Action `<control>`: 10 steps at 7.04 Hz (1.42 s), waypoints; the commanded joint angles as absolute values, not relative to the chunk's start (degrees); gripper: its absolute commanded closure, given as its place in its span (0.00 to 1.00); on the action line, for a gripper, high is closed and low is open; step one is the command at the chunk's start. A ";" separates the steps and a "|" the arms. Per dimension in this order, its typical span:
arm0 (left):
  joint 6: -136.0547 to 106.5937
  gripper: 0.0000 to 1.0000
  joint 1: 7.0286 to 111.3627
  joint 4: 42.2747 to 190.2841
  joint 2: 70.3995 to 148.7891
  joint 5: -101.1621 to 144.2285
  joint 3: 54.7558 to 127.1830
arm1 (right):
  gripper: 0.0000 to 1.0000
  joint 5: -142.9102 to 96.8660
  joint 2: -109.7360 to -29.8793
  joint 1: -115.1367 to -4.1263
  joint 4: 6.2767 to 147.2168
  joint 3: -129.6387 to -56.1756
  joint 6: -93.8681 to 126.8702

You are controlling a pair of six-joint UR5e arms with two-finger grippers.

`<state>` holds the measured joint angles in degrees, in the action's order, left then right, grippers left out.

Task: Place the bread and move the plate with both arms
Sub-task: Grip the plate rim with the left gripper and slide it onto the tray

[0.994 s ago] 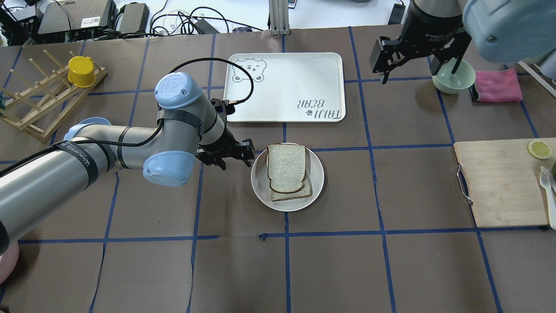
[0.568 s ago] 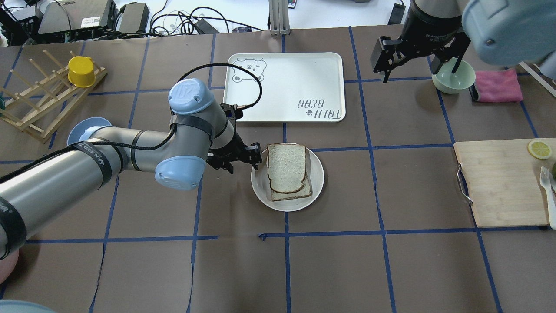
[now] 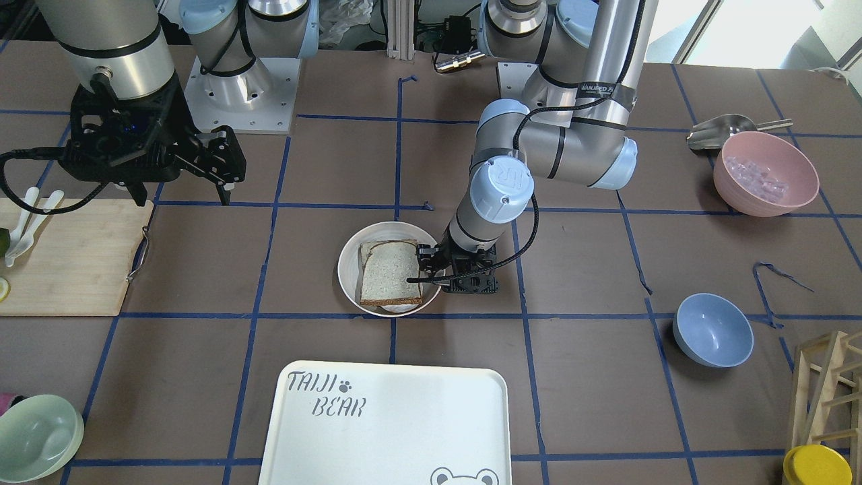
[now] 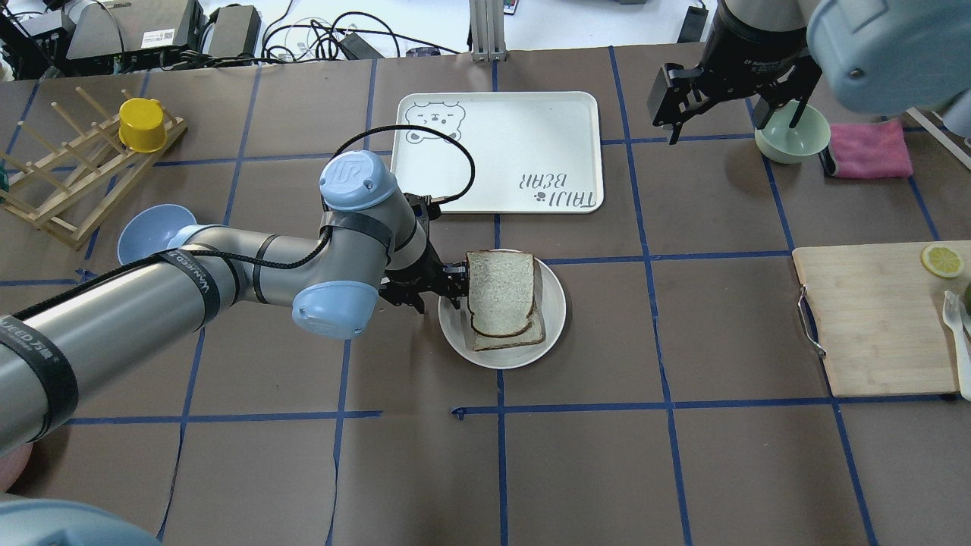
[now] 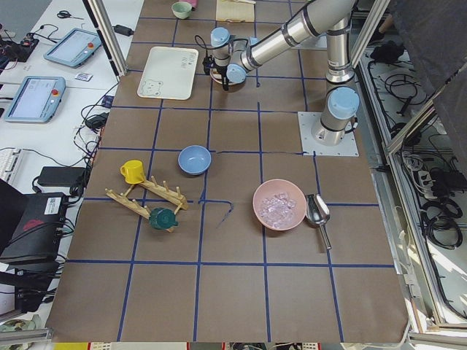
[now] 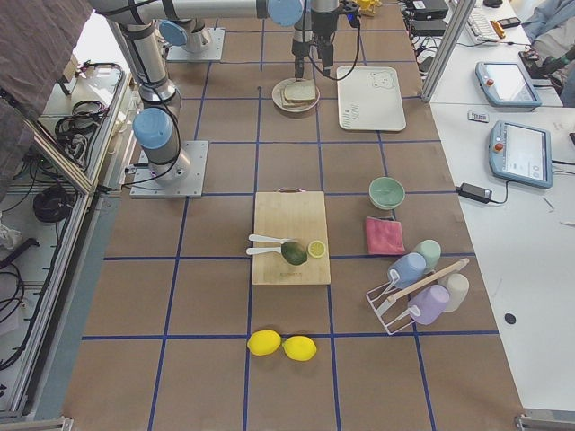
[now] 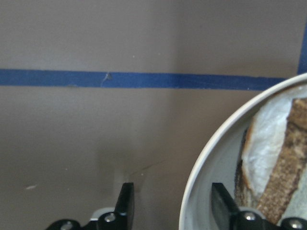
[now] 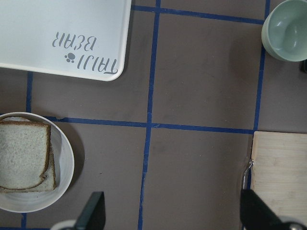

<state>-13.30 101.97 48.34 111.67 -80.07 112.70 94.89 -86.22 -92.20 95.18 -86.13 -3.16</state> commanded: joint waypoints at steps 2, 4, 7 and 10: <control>-13.36 1.00 102.04 48.08 111.62 -80.07 112.41 | 0.00 94.92 -86.22 -92.20 95.18 -86.13 -3.25; -13.71 1.00 101.69 48.08 110.49 -79.89 111.19 | 0.00 94.92 -86.22 -92.20 95.18 -86.13 -3.25; -13.71 1.00 100.21 51.23 110.13 -77.52 105.31 | 0.00 94.92 -86.13 -92.20 95.19 -86.13 -3.25; -12.67 1.00 96.78 52.03 110.91 -74.88 102.94 | 0.00 94.92 -86.22 -92.20 95.01 -86.13 -3.16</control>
